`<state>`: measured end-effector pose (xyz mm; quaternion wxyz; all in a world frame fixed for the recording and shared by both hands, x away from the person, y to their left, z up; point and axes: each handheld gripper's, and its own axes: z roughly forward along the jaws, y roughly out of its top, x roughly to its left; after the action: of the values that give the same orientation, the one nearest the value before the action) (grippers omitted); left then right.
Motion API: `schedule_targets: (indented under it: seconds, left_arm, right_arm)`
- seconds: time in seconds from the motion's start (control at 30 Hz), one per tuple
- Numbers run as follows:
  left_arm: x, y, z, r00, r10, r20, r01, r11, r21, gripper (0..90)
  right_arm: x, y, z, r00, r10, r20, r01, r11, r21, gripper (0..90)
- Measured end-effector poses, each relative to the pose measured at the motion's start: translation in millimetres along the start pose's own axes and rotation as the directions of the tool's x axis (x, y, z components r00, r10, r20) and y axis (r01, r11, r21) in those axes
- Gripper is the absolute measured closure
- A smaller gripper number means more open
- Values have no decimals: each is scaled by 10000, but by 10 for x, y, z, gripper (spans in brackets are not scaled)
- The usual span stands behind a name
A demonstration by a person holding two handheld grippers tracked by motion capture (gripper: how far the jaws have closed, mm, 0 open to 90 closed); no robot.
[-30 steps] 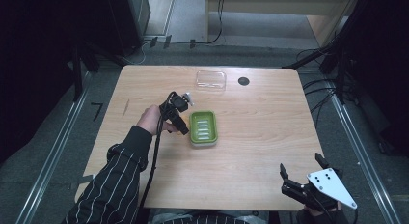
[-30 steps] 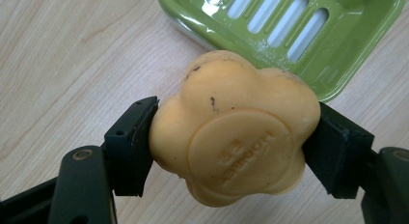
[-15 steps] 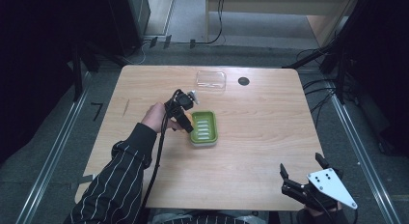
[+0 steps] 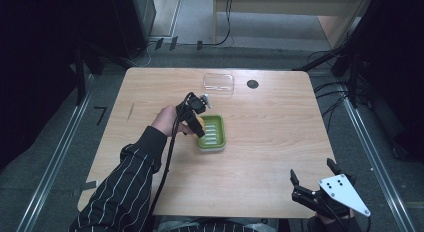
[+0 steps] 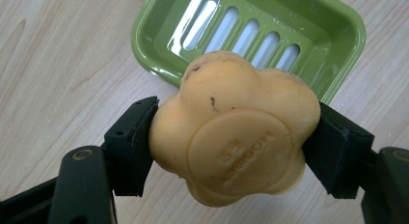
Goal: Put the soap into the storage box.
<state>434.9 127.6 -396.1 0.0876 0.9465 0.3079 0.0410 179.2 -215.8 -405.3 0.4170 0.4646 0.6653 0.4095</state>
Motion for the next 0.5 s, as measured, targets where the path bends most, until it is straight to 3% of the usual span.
schedule_targets:
  seconds: [0.5]
  left_arm:
    - [-33, 122, 29, 9994, 317, 116, -317, 9995, 33, 275]
  right_arm:
    - [-4, -4, -9, 10000, 25, 30, -25, 10000, 15, 32]
